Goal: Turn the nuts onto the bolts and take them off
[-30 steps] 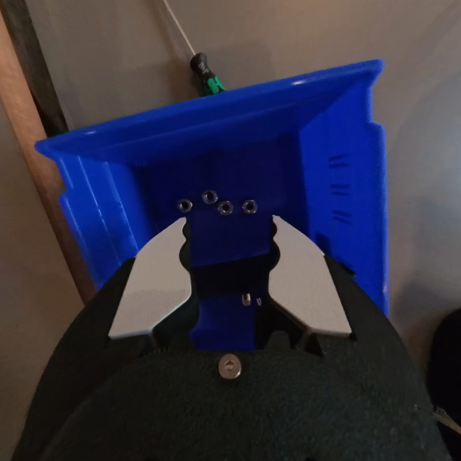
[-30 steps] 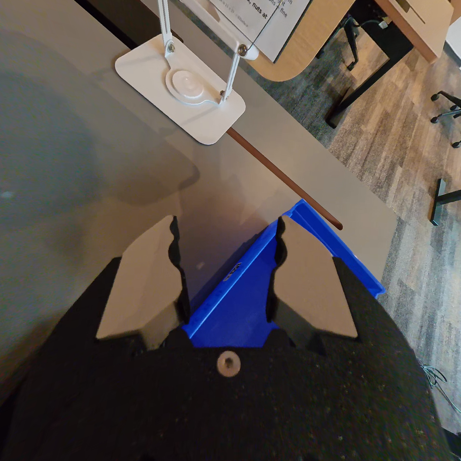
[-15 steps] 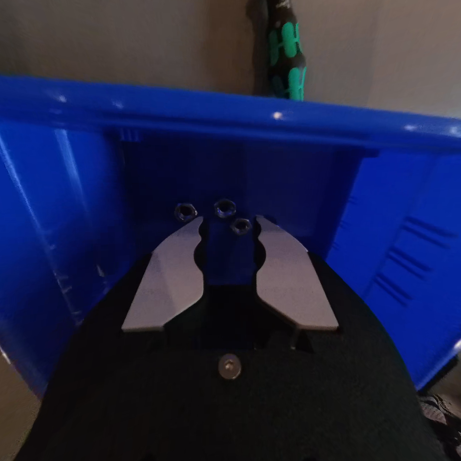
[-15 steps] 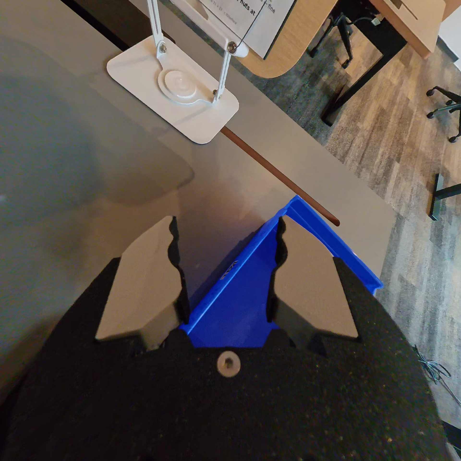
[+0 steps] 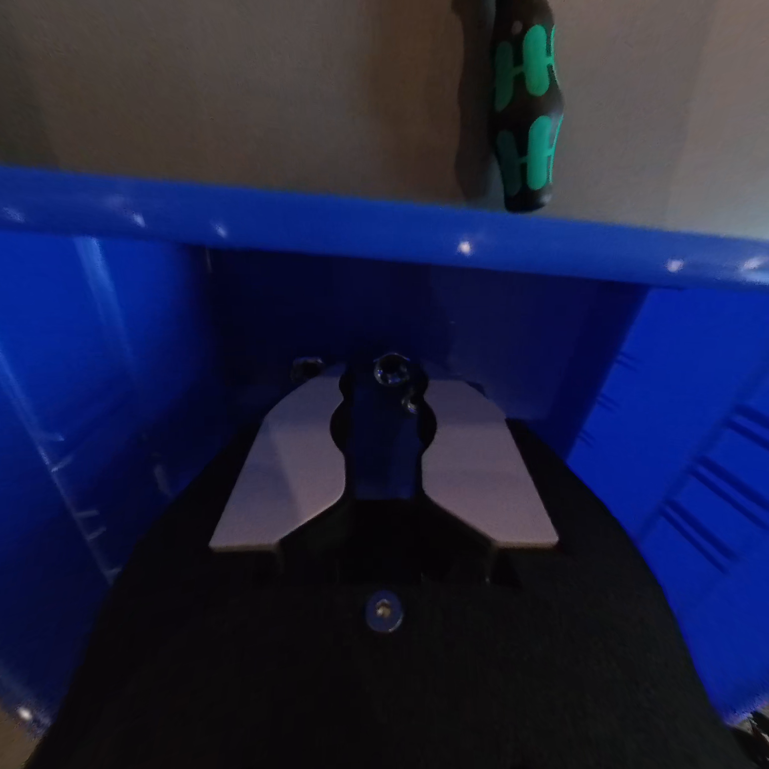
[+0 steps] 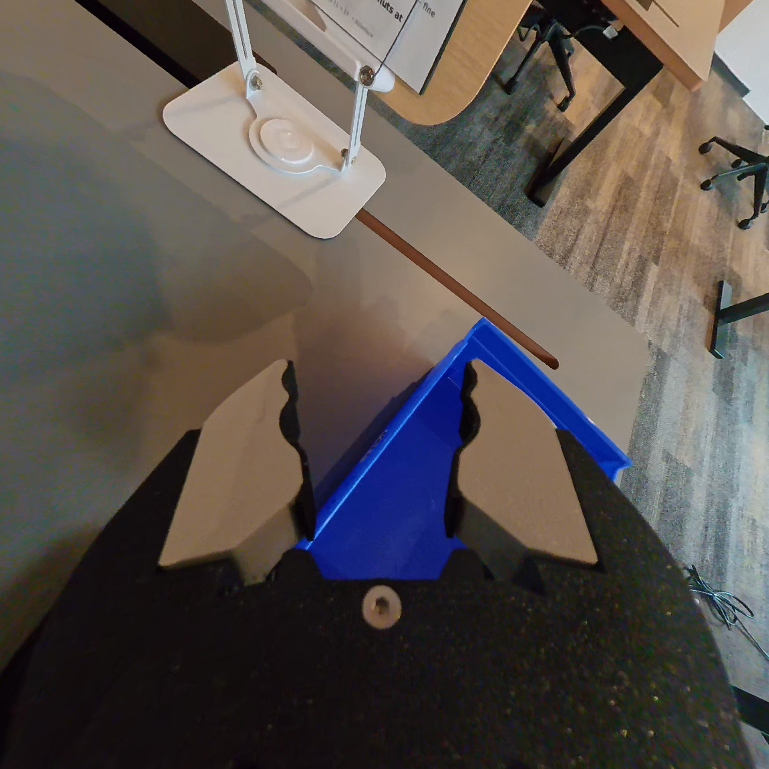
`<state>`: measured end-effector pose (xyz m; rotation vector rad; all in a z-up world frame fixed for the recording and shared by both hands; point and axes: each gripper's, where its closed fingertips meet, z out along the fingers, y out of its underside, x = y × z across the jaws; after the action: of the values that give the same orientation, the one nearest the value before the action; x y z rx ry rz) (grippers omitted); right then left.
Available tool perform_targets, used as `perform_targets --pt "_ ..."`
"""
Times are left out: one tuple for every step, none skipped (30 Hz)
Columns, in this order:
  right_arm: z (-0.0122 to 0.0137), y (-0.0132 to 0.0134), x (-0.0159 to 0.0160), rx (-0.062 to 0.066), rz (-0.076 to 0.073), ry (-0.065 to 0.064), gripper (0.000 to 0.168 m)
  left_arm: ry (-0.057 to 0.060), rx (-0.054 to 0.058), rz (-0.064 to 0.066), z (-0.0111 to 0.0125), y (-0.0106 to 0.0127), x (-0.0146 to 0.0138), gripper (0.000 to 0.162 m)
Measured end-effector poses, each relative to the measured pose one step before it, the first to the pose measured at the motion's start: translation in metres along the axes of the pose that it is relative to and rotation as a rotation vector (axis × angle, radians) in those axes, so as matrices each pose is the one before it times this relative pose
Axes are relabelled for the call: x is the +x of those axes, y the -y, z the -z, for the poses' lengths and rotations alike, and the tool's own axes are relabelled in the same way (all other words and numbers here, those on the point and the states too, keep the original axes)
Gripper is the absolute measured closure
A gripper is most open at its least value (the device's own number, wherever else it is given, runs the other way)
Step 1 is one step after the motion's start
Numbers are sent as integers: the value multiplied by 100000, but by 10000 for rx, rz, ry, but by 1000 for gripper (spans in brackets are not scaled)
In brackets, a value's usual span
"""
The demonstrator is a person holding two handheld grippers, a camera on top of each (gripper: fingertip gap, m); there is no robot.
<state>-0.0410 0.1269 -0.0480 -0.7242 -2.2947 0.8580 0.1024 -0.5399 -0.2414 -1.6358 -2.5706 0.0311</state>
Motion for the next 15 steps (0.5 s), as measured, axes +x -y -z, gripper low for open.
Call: perform_targets --pt "6 9 5 7 -5 1 93 72 6 -48 0 37 -70 135" --pt "9 12 0 6 0 -3 93 27 -32 -22 -21 -20 -9 135" --pt "-2 2 6 -3 -4 -12 93 49 -34 -31 -30 -28 -36 136" --pt "2 14 5 1 0 -6 92 55 -30 -39 -23 -30 -30 137" --pt "7 23 -18 12 7 4 93 27 -31 -55 -13 -29 17 142" --pt "-3 13 -31 2 6 12 92 14 -17 -59 -13 -9 32 144" --pt "-8 -6 -14 -14 12 0 92 12 -20 -52 1 -14 17 144" --pt "2 -31 -5 -16 15 -4 92 -18 -49 -76 1 -72 84 144" --pt "-11 -8 -15 -8 4 11 92 -6 -54 -79 64 -82 88 144" --pt "-8 -13 -9 -2 -4 13 92 36 2 -96 182 -25 84 144" --pt "6 -10 15 2 -6 -4 92 25 60 -130 319 48 140 144" --pt "11 17 10 8 -4 1 92 7 91 -149 446 99 219 144" --pt "12 16 -27 11 -1 12 92 41 98 -148 590 127 211 144" --pt "26 26 -39 13 8 13 92 85 103 -169 717 150 213 144" --pt "36 35 -35 11 17 7 92 95 114 -186 822 173 263 144"
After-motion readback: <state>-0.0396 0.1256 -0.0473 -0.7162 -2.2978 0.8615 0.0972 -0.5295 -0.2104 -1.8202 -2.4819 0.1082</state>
